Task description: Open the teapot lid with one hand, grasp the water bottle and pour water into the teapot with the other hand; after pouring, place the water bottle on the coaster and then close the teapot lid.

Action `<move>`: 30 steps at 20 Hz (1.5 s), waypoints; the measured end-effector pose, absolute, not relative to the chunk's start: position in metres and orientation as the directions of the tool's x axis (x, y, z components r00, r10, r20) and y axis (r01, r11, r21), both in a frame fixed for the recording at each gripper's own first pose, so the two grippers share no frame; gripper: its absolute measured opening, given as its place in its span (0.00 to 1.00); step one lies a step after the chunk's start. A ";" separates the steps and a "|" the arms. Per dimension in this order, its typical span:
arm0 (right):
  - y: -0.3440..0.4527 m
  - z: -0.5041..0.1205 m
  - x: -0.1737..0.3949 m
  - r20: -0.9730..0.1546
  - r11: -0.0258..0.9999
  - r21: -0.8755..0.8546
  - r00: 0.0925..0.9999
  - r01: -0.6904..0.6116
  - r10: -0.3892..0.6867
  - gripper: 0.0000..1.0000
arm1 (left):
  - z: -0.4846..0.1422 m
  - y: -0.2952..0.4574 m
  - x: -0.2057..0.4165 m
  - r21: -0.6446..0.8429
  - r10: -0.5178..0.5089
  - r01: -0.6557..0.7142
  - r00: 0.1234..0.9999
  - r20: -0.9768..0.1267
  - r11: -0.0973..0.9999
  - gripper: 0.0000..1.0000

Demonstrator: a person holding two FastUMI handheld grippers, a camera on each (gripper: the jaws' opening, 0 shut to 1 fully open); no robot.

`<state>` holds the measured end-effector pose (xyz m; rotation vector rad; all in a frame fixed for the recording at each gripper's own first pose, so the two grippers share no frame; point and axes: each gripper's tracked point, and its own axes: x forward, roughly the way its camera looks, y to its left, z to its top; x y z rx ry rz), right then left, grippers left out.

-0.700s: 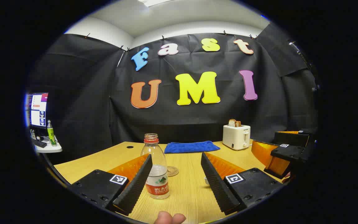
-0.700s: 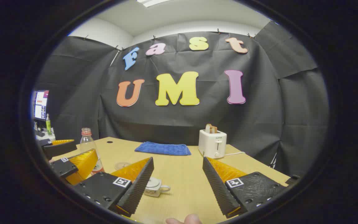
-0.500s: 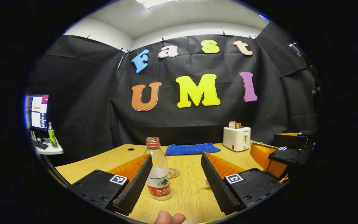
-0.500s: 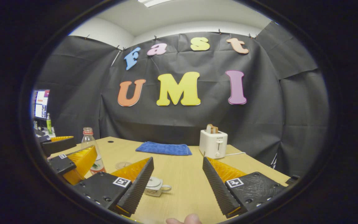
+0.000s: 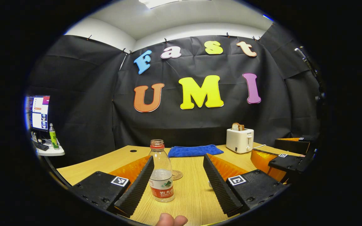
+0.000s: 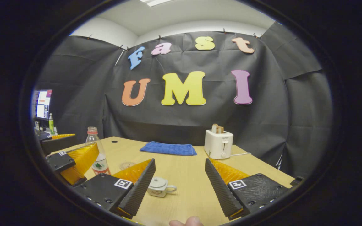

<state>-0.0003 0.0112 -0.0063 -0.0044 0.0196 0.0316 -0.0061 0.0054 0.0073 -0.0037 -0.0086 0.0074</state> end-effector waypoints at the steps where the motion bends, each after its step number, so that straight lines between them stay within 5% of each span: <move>1: 0.012 -0.008 0.000 -0.022 0.999 -0.001 0.999 -0.034 0.034 0.95 | 0.007 0.006 -0.007 -0.005 0.010 -0.010 1.000 0.008 1.000 0.98; 26: 0.063 -0.087 0.078 -0.204 0.989 -0.024 0.969 -0.147 0.139 0.97 | 0.017 0.048 -0.010 0.007 0.081 -0.081 0.997 -0.020 0.997 0.98; 30: 0.075 -0.095 0.087 -0.229 0.983 -0.042 0.960 -0.177 0.163 0.88 | 0.011 0.056 -0.006 -0.011 0.090 -0.090 0.995 -0.043 0.996 0.98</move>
